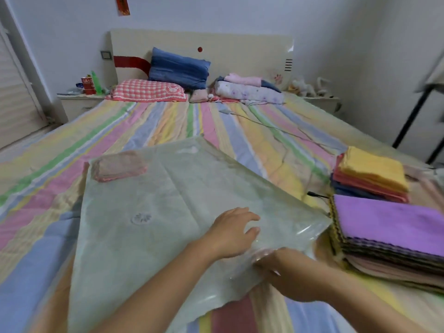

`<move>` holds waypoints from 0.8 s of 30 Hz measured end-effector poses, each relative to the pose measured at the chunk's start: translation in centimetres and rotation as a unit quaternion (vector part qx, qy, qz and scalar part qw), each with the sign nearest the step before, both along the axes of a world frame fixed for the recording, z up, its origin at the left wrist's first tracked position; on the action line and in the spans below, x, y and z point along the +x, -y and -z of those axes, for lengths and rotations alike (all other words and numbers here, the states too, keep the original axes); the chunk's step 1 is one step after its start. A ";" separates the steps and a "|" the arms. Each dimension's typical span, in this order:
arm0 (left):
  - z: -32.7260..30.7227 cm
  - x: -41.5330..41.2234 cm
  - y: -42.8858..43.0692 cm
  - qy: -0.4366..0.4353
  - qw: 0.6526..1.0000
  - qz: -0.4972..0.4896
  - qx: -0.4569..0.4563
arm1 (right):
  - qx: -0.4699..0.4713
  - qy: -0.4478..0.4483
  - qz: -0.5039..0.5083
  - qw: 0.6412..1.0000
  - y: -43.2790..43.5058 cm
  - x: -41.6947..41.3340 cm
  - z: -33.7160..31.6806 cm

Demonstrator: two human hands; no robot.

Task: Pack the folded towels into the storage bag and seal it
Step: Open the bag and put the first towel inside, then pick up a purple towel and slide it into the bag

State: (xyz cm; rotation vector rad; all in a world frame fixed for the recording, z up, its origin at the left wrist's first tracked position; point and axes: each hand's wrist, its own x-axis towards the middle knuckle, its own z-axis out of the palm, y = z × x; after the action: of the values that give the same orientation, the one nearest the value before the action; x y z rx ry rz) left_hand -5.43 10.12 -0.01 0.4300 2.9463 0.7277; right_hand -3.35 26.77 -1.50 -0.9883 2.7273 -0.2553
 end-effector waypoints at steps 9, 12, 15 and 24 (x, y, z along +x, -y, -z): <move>2.8 -0.1 -5.1 0.013 0.993 0.036 -0.115 | -0.174 -0.125 0.322 0.922 -11.9 -0.7 -3.3; 3.8 0.5 -5.9 0.016 0.987 0.040 -0.154 | -0.171 -0.252 0.356 0.883 -15.4 -1.8 -2.6; 3.9 0.6 -7.0 0.002 0.987 0.017 -0.163 | -0.109 -0.391 0.373 0.834 -19.3 -2.9 -2.1; 0.2 0.2 -11.3 0.092 0.940 0.023 -0.328 | 0.039 -0.107 0.622 0.775 -25.2 -3.8 -2.9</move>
State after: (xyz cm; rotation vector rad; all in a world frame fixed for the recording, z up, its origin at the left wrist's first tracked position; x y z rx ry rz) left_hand -5.22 21.44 -0.22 0.3380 2.7582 -0.2276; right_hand -7.10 52.00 1.36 1.0141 3.0740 -0.2147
